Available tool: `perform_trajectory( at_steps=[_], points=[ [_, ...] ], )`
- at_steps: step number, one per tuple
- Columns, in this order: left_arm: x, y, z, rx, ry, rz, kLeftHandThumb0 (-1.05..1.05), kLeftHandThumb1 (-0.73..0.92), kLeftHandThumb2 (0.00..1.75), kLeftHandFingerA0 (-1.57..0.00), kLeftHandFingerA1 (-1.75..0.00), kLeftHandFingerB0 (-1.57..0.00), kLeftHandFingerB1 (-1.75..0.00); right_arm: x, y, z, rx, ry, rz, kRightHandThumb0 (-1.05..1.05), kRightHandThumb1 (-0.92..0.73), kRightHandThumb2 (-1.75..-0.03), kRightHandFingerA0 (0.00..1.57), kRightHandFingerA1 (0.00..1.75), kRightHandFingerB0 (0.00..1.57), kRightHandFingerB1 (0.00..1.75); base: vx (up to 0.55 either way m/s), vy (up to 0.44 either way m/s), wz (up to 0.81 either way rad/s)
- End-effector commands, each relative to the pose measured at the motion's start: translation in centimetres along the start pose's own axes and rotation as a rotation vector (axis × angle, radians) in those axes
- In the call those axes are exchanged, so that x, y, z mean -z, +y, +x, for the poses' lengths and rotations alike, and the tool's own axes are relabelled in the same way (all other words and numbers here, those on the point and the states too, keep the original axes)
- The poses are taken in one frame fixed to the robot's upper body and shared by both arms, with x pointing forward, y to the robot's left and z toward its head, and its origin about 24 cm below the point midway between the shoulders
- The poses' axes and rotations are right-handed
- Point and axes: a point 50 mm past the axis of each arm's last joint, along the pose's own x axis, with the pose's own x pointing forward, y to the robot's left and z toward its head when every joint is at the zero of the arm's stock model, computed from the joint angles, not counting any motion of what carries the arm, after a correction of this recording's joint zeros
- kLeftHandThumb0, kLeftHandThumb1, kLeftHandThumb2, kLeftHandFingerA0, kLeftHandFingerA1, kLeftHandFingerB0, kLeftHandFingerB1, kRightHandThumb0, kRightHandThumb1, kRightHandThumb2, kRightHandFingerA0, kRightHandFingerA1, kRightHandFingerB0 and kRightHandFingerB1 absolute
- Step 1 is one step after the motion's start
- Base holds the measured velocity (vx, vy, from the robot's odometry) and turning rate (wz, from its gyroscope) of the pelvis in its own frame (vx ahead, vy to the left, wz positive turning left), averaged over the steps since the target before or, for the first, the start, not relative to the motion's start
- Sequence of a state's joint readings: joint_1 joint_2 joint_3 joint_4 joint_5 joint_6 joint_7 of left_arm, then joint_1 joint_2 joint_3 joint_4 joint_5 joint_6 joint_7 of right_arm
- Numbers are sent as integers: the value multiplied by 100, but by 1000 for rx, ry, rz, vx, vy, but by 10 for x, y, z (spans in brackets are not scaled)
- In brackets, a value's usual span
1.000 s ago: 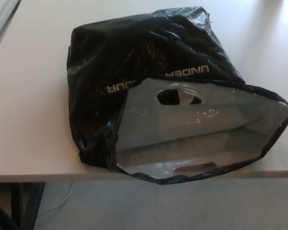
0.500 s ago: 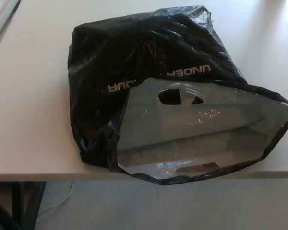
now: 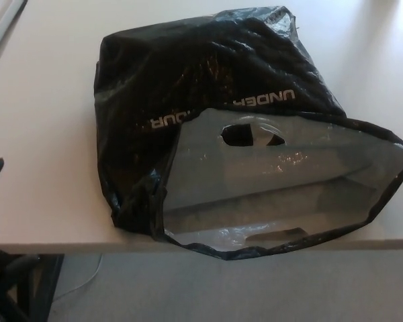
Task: A plastic bag is kept infront of the robot in the middle of the desk and the robot uses both its hands to grab it from the top and lifts it up and then releases it.
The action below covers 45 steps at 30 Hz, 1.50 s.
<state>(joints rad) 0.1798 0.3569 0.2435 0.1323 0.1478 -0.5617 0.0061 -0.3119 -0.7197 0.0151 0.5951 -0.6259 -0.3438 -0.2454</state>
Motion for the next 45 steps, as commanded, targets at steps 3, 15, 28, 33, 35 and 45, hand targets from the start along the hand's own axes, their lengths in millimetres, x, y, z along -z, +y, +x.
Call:
perform_trajectory(
  at_steps=[3, 15, 28, 33, 35, 45],
  points=[
    [-3, -15, 8, 40, 12, -12, -55, 43, 68, -21, -38, -14, -36, 5, 0, 9, -28, -5, -35, -61, -36, -67, 33, 47, 7, 33, 0, 0, 0],
    [-22, -50, 22, 97, -44, -77, -59, 43, 70, -20, -39, -14, -37, -18, 22, 16, -47, -55, -7, -56, -35, -64, 38, 49, 6, 36, 0, 0, 0],
    [-56, -93, 40, 225, -126, -148, -52, 53, 56, -56, -51, -16, -28, -46, 43, 28, -48, -116, 14, -58, -36, -73, 36, 52, 2, 18, 0, 0, 0],
    [-60, -106, 45, 283, -117, -121, -33, 39, 93, -93, -113, 0, -48, -52, 49, 28, -65, -136, 11, -58, -36, -72, 40, 53, 2, 19, 0, 0, 0],
    [-56, -110, 43, 296, -94, -142, -52, 53, 58, -81, -175, -13, -28, -53, 53, 27, -87, -139, 15, -57, -36, -72, 38, 52, 2, 18, 0, 0, 0],
    [-38, -104, 45, 389, 32, -108, -64, 37, 74, -116, -152, -2, -24, -49, 56, 27, -96, -109, 38, -59, -37, -73, 40, 53, 2, 18, 0, 0, 0]
  ],
)
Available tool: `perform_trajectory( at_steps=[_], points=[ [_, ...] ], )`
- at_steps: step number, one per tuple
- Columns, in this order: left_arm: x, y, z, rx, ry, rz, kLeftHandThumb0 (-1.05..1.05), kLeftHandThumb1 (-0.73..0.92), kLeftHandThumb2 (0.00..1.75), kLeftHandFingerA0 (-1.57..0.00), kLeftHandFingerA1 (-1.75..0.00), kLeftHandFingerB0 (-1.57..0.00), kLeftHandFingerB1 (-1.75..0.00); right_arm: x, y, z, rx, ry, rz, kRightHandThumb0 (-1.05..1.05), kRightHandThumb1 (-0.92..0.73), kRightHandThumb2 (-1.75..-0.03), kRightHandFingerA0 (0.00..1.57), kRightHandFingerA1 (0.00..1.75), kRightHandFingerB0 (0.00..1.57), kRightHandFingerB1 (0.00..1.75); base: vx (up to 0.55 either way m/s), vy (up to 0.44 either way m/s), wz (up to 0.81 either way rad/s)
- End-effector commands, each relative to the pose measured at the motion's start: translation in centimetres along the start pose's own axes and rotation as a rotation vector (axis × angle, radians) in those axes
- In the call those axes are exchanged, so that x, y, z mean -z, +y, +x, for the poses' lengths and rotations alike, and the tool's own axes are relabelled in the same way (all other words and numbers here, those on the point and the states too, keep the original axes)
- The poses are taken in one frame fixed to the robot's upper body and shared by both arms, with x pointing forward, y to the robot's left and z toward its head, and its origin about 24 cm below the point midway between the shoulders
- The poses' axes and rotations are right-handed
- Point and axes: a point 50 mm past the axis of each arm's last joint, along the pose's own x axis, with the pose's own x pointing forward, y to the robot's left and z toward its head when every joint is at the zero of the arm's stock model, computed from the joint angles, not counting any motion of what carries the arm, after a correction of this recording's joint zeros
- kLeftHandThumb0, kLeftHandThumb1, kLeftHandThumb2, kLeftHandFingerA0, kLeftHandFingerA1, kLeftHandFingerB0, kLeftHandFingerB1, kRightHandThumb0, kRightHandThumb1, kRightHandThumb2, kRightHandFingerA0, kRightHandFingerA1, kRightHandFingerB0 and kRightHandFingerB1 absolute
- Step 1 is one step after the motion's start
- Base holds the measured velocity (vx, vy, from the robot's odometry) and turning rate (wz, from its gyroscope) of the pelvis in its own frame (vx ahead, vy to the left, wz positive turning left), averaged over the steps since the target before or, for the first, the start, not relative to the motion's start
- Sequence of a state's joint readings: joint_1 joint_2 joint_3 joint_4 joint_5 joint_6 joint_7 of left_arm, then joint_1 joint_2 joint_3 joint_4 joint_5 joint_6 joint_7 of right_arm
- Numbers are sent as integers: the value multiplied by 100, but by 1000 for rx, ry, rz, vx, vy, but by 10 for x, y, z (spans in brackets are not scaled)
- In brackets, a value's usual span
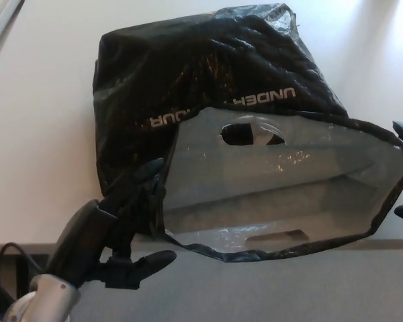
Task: A plastic bag is kept infront of the robot in the middle of the desk and the robot uses both its hands to grab it from the top and lifts it up and then releases it.
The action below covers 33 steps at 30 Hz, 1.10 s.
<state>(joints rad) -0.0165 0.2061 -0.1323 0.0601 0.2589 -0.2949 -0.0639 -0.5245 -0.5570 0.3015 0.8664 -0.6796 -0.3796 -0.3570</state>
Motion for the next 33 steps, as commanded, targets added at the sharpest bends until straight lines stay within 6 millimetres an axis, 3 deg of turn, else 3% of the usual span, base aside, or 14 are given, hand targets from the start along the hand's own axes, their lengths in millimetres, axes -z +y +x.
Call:
perform_trajectory(
  at_steps=[1, 5, 11, 13, 15, 18, 21, 22, 23, 24, 26, 27, 30, 33],
  points=[
    [14, 8, -3, 49, 111, 13, -62, 38, 76, -115, -149, 0, -20, 4, -5, 2, 21, 13, 2, -56, -36, -73, 38, 53, 0, 23, 0, 0, 0],
    [20, 10, -13, 18, 141, 2, -62, 36, 74, -118, -151, 0, -12, 11, -2, -5, 2, 31, 25, -60, -37, -69, 50, 54, 7, 26, 0, 0, 0],
    [26, 19, -21, -48, 150, 9, -55, 34, 74, -113, -146, 0, -18, 18, 5, -8, -46, 80, 39, -60, -38, -69, 42, 50, 7, 26, 0, 0, 0],
    [28, 18, -22, -66, 179, -3, -56, 35, 75, -110, -144, 0, -19, 18, 7, -8, -59, 74, 36, -65, -40, -71, 54, 55, 8, 35, 0, 0, 0],
    [31, 16, -24, -83, 209, -35, -56, 35, 74, -110, -144, 0, -19, 17, 9, -8, -76, 68, 41, -66, -40, -73, 48, 53, 7, 32, 0, 0, 0],
    [33, 12, -26, -98, 244, -62, -61, 37, 74, -113, -149, 0, -13, 15, 11, -7, -90, 66, 42, -68, -41, -73, 51, 53, 8, 33, 0, 0, 0],
    [29, -1, -22, -163, 302, -122, -63, 37, 72, -117, -153, 0, -6, 10, 12, -1, -96, 62, 46, -66, -41, -74, 41, 51, 6, 29, 0, 0, 0],
    [27, -3, -21, -168, 306, -129, -54, 51, 59, -94, -175, 0, 0, 9, 11, 0, -93, 58, 47, -66, -41, -74, 41, 51, 6, 30, 0, 0, 0],
    [26, -6, -20, -173, 311, -138, -54, 51, 59, -94, -175, 0, 0, 8, 11, 1, -89, 53, 48, -66, -41, -74, 41, 51, 6, 30, 0, 0, 0],
    [23, -11, -18, -174, 312, -158, -56, 51, 59, -94, -175, 0, 0, 5, 11, 3, -90, 44, 57, -64, -40, -74, 53, 56, 5, 29, 0, 0, 0],
    [21, -17, -17, -171, 316, -174, -57, 51, 59, -95, -175, 0, 0, 1, 12, 5, -87, 35, 64, -70, -43, -72, 53, 54, 8, 29, 0, 0, 0],
    [20, -21, -13, -166, 318, -187, -74, 42, 76, -127, -161, 0, -3, -2, 12, 8, -75, 38, 81, -64, -40, -72, 46, 52, 7, 32, 0, 0, 0],
    [19, -29, -8, -169, 335, -208, -73, 42, 76, -129, -161, 0, -3, -10, 13, 13, -64, 37, 121, -63, -41, -71, 50, 55, 7, 34, 0, 0, 0],
    [19, -37, -3, -161, 336, -225, -76, 43, 77, -131, -163, 0, -2, -16, 14, 18, -51, 43, 156, -64, -42, -71, 41, 51, 7, 34, 0, 0, 0]
  ],
)
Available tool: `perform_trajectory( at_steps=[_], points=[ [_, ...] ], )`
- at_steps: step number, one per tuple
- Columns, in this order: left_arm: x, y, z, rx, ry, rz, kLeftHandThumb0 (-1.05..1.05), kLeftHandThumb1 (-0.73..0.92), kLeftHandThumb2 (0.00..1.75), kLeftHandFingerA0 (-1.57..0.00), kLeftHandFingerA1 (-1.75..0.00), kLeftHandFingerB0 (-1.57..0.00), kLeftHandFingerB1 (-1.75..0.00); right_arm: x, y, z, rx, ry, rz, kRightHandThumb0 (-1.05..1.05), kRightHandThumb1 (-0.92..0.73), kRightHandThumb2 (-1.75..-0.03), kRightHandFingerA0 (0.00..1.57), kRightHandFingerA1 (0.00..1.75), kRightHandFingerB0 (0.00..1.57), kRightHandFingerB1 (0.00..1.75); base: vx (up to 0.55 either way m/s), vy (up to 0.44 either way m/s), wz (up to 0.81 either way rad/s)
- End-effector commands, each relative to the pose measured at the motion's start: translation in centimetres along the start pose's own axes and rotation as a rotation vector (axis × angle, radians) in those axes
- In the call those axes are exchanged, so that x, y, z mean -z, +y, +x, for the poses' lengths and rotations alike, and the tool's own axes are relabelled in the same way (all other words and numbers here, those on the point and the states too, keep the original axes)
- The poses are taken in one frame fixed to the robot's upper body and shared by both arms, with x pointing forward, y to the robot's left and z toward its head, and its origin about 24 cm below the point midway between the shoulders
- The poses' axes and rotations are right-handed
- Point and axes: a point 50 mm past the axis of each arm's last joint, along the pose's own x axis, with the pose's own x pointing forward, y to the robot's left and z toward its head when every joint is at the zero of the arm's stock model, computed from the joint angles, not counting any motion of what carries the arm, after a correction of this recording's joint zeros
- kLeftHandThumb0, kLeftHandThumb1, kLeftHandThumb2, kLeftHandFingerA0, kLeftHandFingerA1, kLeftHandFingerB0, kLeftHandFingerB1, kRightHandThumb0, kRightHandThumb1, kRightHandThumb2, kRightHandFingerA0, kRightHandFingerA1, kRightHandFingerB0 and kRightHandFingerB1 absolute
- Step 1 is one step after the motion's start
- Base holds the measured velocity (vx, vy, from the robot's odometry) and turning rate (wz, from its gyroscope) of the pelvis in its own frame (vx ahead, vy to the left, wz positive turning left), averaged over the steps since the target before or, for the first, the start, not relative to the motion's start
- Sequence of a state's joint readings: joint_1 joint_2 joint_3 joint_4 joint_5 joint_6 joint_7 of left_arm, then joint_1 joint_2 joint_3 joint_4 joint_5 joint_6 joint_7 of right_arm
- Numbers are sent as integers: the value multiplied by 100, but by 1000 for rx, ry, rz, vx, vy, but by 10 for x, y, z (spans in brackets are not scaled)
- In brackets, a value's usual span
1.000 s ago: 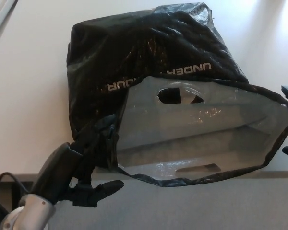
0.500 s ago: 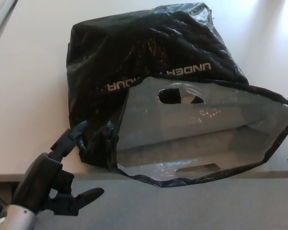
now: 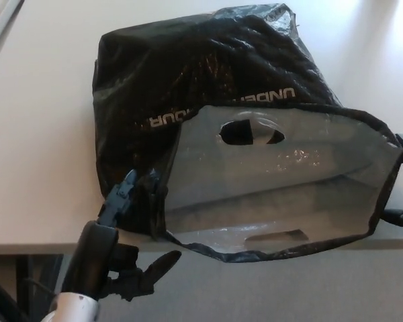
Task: A plastic bag is kept infront of the robot in the middle of the desk and the robot uses both its hands to grab it from the top and lifts it up and then releases it.
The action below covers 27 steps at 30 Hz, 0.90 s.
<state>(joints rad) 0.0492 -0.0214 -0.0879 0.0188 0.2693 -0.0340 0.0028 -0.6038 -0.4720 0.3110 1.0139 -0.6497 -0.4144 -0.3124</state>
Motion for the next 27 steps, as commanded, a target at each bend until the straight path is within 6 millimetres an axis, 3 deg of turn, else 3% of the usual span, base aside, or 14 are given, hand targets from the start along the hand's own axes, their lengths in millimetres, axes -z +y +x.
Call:
perform_trajectory(
  at_steps=[1, 8, 10, 11, 13, 16, 17, 18, 19, 22, 23, 24, 25, 27],
  points=[
    [6, -8, 5, -26, 69, -1, -77, 44, 77, -131, -164, 0, -1, -6, -2, 8, 16, 27, 74, -64, -42, -74, 38, 51, 5, 31, 0, 0, 0],
    [1, -25, 11, 17, 49, -27, -74, 42, 76, -132, -162, 0, -2, -27, 5, 21, 65, 44, 180, -65, -42, -77, 35, 54, 1, 29, 0, 0, 0],
    [2, -28, 8, 18, 68, -63, -75, 44, 79, -130, -158, 0, -3, -32, 8, 22, 65, 38, 184, -69, -45, -76, 34, 54, 0, 13, 0, 0, 0],
    [2, -29, 8, 23, 80, -86, -76, 45, 79, -135, -161, 0, -3, -33, 10, 22, 66, 36, 194, -62, -52, -56, 38, 45, 0, 17, 0, 0, 0],
    [2, -28, 8, 29, 86, -91, -79, 47, 81, -141, -166, 0, -2, -35, 14, 22, 66, 40, 197, -62, -52, -56, 39, 45, 0, 17, 0, 0, 0],
    [3, -28, 5, 33, 108, -117, -75, 48, 85, -144, -162, 0, -12, -35, 23, 18, 65, 59, 232, -70, -44, -75, 39, 55, 0, 9, 0, 0, 0],
    [4, -29, 4, 33, 111, -115, -69, 48, 86, -142, -159, 0, -20, -35, 26, 16, 69, 68, 252, -59, -49, -55, 52, 48, 0, 17, 0, 0, 0],
    [3, -29, 4, 29, 116, -115, -64, 46, 85, -137, -155, -3, -30, -35, 27, 16, 76, 74, 271, -52, -47, -55, 62, 64, 0, 25, 0, 0, 0],
    [3, -29, 4, 21, 118, -106, -58, 46, 86, -133, -151, 0, -45, -37, 29, 16, 81, 88, 309, -53, -38, -64, 62, 109, 6, 38, 0, 0, 0],
    [3, -30, 1, 8, 104, -79, -51, 68, 63, -112, -175, -20, -44, -38, 32, 16, 94, 111, 375, -34, -45, -53, 60, 143, 31, 39, 0, 0, 0],
    [2, -28, 2, -35, 93, -51, -43, 70, 64, -97, -175, -63, -52, -42, 32, 16, 127, 109, 442, -14, -51, -55, 78, 154, 73, 74, 0, 0, 0],
    [3, -27, 1, -39, 88, -63, -44, 73, 63, -89, -175, -79, -59, -46, 31, 17, 148, 102, 462, -15, -64, -53, 75, 168, 70, 147, 0, 0, 0],
    [3, -27, 0, -37, 84, -66, -45, 77, 62, -85, -175, -77, -66, -48, 31, 18, 158, 93, 470, -12, -64, -58, 76, 175, 67, 166, 0, 0, 0],
    [4, -28, -2, -24, 82, -67, -46, 82, 64, -85, -175, -71, -78, -50, 31, 18, 157, 91, 492, -14, -66, -58, 75, 175, 63, 169, 0, 0, 0]
  ],
)
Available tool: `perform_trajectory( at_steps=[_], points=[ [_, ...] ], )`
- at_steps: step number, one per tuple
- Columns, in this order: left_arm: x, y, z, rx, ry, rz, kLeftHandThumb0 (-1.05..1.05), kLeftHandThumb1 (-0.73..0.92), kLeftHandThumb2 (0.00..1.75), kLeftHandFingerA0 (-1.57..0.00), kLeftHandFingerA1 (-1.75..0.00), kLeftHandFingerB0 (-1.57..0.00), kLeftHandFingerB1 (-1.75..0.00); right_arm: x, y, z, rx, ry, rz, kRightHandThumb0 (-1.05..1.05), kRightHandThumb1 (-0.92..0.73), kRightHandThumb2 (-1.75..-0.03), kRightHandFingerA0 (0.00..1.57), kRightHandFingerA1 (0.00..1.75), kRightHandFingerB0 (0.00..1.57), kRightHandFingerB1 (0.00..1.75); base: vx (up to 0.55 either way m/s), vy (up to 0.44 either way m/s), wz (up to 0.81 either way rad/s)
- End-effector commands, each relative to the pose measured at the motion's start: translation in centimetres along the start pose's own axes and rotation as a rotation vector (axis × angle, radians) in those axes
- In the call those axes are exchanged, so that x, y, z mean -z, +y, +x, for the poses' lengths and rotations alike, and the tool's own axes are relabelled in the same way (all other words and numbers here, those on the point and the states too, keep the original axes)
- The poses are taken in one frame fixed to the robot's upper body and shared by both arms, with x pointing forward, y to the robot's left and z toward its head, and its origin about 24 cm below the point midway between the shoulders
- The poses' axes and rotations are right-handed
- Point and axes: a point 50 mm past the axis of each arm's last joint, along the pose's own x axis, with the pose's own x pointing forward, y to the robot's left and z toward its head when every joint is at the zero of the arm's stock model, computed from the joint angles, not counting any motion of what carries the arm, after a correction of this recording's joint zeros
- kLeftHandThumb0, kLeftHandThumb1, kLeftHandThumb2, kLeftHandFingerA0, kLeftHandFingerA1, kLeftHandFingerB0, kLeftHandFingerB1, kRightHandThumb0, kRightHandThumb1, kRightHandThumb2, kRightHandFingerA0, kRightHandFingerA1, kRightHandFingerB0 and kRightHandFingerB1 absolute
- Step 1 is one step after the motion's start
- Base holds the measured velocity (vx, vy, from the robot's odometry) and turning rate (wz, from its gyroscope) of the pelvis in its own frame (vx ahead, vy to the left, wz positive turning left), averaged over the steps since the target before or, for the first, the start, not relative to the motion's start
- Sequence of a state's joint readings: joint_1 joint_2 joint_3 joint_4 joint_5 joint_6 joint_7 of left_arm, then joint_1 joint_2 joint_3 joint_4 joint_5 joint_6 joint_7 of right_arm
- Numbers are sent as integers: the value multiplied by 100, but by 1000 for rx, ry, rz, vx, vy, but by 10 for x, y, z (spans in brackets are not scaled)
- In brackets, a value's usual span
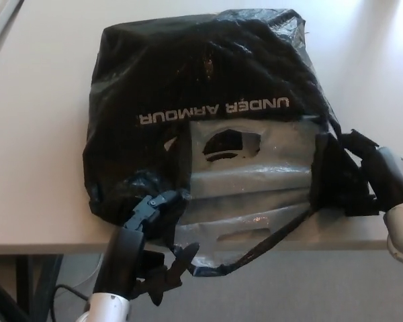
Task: A plastic bag is kept infront of the robot in the middle of the desk and the robot uses both its hands to grab it from the top and lifts it up and then releases it.
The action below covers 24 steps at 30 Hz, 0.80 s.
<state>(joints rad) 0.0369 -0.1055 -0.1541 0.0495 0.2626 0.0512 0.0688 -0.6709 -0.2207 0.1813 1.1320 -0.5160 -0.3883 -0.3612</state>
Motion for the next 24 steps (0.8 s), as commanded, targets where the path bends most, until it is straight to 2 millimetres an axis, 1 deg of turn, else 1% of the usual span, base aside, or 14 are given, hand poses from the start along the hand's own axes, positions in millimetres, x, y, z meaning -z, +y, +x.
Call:
perform_trajectory(
  at_steps=[1, 2, 3, 4, 5, 6, 7, 8, 9, 10, 11, 13, 16, 24],
  points=[
    [4, 2, -5, -26, 4, 13, -46, 82, 64, -85, -175, -71, -78, -2, 2, -2, 60, 13, 126, -14, -66, -58, 75, 175, 63, 169, 0, 0, 0],
    [4, 2, -7, 12, 1, -12, -47, 92, 66, -78, -175, -54, -112, -3, 3, -2, 52, 18, 172, -15, -66, -59, 73, 175, 63, 163, 0, 0, 0],
    [5, 2, -8, 25, -5, -10, -45, 92, 67, -79, -174, -51, -112, -4, 4, -2, 51, 25, 202, -15, -66, -58, 73, 175, 60, 168, 0, 0, 0],
    [5, 2, -8, 45, -20, -4, -44, 92, 67, -80, -175, -56, -91, -4, 5, -2, 51, 40, 252, -25, -51, -78, 108, 142, 90, 129, 0, 0, 0],
    [5, 2, -8, 53, -28, -6, -44, 92, 67, -80, -175, -56, -91, -4, 6, -2, 50, 48, 269, -25, -51, -78, 108, 142, 90, 129, 0, 0, 0],
    [4, 1, -10, 50, -46, -32, -30, 79, 76, -87, -147, -82, -56, -4, 6, -2, 48, 52, 281, -26, -51, -78, 109, 142, 88, 127, 0, 0, 0],
    [3, 0, -11, 43, -65, -65, -30, 79, 76, -87, -147, -82, -56, -4, 6, -2, 46, 54, 292, -26, -51, -78, 109, 142, 88, 127, 0, 0, 0],
    [2, 0, -11, 27, -81, -87, -26, 70, 79, -91, -161, -90, -56, -4, 6, -1, 48, 70, 319, -27, -51, -78, 108, 143, 88, 127, 0, 0, 0],
    [1, 0, -10, 16, -87, -101, -26, 62, 93, -89, -170, -96, -74, -6, 5, 0, 55, 66, 331, -24, -50, -78, 109, 143, 89, 128, 0, 0, 0],
    [1, 1, -11, 14, -91, -120, -27, 64, 94, -92, -167, -96, -89, -7, 6, -1, 57, 64, 344, -15, -67, -58, 74, 175, 58, 168, 0, 0, 0],
    [1, 1, -12, 17, -96, -141, -27, 64, 94, -92, -167, -96, -89, -7, 8, -2, 57, 65, 359, -15, -67, -58, 74, 175, 58, 168, 0, 0, 0],
    [-1, 3, -10, -8, -124, -131, -34, 77, 63, -90, -162, -92, -110, -16, 6, -1, 54, 6, 405, -5, -69, -55, 74, 175, 60, 175, 0, 0, 0],
    [-3, 5, -8, -35, -131, -126, -40, 75, 63, -91, -163, -91, -112, -28, 4, -1, 42, -70, 457, -9, -68, -55, 75, 175, 62, 175, 0, 0, 0],
    [-29, 8, 5, -48, -176, -284, -45, 75, 59, -89, -170, -80, -126, -102, -13, -4, 68, -291, 774, -29, -64, -58, 91, 175, 69, 175, 0, 0, 0]
  ],
)
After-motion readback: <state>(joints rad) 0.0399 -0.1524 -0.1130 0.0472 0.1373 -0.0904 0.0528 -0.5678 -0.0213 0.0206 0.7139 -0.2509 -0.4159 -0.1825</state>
